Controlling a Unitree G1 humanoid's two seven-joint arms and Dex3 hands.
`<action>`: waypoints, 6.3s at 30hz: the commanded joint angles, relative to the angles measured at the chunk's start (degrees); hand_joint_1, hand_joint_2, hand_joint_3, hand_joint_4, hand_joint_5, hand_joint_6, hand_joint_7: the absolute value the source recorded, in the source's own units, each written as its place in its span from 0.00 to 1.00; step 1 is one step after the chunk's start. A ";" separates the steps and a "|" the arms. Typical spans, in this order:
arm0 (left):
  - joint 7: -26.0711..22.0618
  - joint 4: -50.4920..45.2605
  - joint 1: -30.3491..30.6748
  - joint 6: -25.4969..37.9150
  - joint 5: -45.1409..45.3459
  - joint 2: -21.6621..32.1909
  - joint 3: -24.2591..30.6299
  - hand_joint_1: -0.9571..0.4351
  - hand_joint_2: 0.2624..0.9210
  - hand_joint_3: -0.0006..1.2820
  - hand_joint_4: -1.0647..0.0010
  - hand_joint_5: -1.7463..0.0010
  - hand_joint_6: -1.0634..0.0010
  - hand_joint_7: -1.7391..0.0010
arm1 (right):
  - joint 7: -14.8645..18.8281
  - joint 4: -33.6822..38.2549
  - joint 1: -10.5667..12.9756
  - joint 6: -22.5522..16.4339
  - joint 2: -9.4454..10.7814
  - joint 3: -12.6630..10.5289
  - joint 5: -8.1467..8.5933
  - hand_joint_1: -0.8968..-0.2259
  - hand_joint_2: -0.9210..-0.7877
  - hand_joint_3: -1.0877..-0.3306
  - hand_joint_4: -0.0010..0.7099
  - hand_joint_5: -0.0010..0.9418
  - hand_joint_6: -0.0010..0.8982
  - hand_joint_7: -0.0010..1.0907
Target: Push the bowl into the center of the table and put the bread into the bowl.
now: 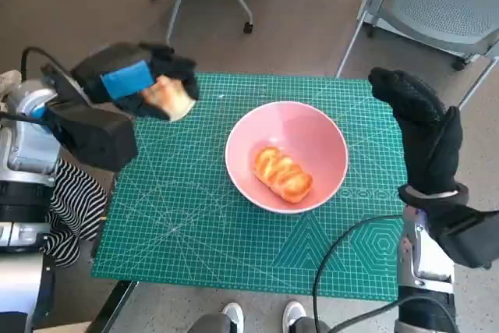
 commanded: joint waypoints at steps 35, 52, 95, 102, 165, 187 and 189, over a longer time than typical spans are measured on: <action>7.42 11.88 -4.85 -14.26 4.97 -16.70 -7.01 0.69 1.00 0.13 0.43 0.30 0.55 0.24 | -1.66 -1.30 2.49 0.45 0.48 0.23 -1.06 0.32 0.00 0.49 0.33 0.00 0.15 0.45; 8.69 9.18 -1.37 -9.75 6.64 -15.46 -6.37 0.45 0.93 0.01 0.67 0.99 0.59 0.95 | -3.27 -1.19 2.19 0.59 0.81 0.10 -2.06 0.32 0.00 0.49 0.33 0.00 0.15 0.45; 3.49 2.52 6.60 -3.51 -33.33 -27.56 12.03 0.29 1.00 0.21 0.85 1.00 0.78 1.00 | -2.58 -2.76 -3.15 4.32 0.08 0.49 -1.03 0.31 0.00 0.49 0.33 0.00 0.15 0.45; 1.66 0.61 10.98 0.13 -44.66 -33.95 17.26 0.21 1.00 0.29 0.90 1.00 0.84 1.00 | -3.47 -4.66 -6.22 7.06 0.65 0.82 -1.39 0.30 0.00 0.52 0.33 0.00 0.16 0.46; -1.36 -6.36 16.42 2.17 -41.70 -39.33 16.62 0.28 1.00 0.23 0.91 1.00 0.84 0.98 | -3.67 -2.77 -6.80 5.61 -0.30 0.14 -2.66 0.33 0.00 0.53 0.33 0.00 0.14 0.48; 0.44 -7.88 16.85 3.56 -41.25 -40.35 16.15 0.30 1.00 0.19 0.90 1.00 1.00 0.77 | -4.56 -3.99 -4.98 4.71 -0.24 -0.27 -2.76 0.33 0.00 0.54 0.34 0.00 0.14 0.48; 0.48 -7.77 16.78 3.39 -41.08 -40.34 16.11 0.30 1.00 0.19 0.90 1.00 1.00 0.77 | -4.68 -4.12 -4.86 4.70 -0.25 -0.26 -2.83 0.34 0.00 0.54 0.34 0.00 0.14 0.47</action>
